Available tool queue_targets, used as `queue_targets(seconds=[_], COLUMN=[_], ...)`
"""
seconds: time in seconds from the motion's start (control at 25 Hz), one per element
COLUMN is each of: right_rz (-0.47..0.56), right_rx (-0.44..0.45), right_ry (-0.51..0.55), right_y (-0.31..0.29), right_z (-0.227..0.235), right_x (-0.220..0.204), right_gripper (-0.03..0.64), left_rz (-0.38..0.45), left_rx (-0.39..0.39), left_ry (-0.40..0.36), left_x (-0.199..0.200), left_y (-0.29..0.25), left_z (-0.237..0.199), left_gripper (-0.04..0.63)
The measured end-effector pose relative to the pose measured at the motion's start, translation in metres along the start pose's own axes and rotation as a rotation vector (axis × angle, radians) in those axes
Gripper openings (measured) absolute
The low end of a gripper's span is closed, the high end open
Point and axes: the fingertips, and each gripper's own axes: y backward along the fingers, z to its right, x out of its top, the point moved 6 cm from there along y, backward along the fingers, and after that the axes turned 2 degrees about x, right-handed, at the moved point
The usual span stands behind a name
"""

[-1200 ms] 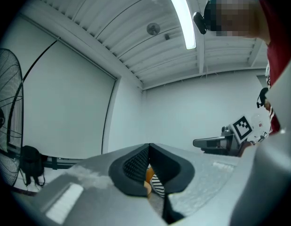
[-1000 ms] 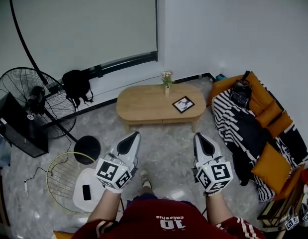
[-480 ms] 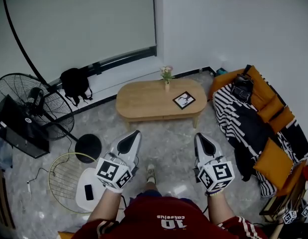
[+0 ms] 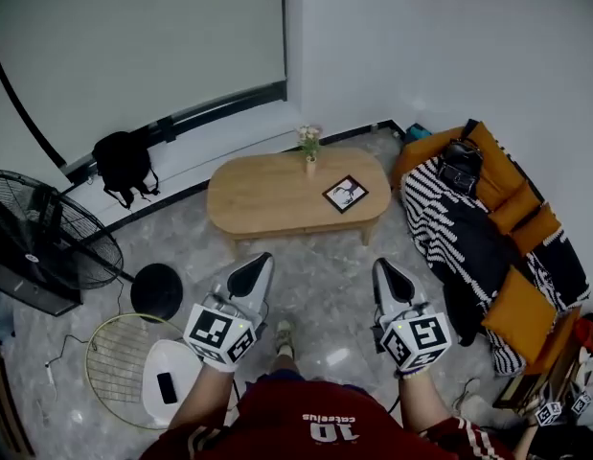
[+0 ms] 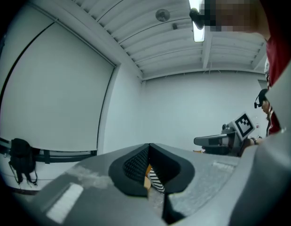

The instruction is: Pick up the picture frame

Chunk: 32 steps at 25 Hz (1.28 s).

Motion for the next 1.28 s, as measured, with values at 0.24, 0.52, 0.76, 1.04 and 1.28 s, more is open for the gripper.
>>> queue_targets(seconds=[0.24,0.52,0.76,1.04,1.28], right_rz=[-0.015,-0.022,-0.033,-0.033,-0.044], right_rx=[-0.014,-0.051,-0.068,-0.093,-0.099], right_ry=[-0.002,0.002,-0.012,0.011,0.009], right_y=[-0.069,-0.136,-0.187,-0.220,-0.238], right_z=[0.022,0.032,0.029,0.030,0.034], right_x=[0.011,0.027,0.040,0.039,0.041], right_gripper=[-0.006,-0.006,-0.006,-0.006,-0.006], left_rz=[-0.024,-0.029,-0.011,-0.015,-0.014], left_rx=[-0.015,-0.072,-0.137,-0.158,-0.169], left_ry=[0.010,0.003,0.038,0.047,0.055], left_x=[0.000,0.011,0.017,0.005,0.004], left_y=[-0.060,-0.116,-0.151,-0.172,-0.182], left_z=[-0.054,-0.109,-0.157,-0.190,-0.203], left_gripper=[0.000,0.000,0.000,0.000,0.000])
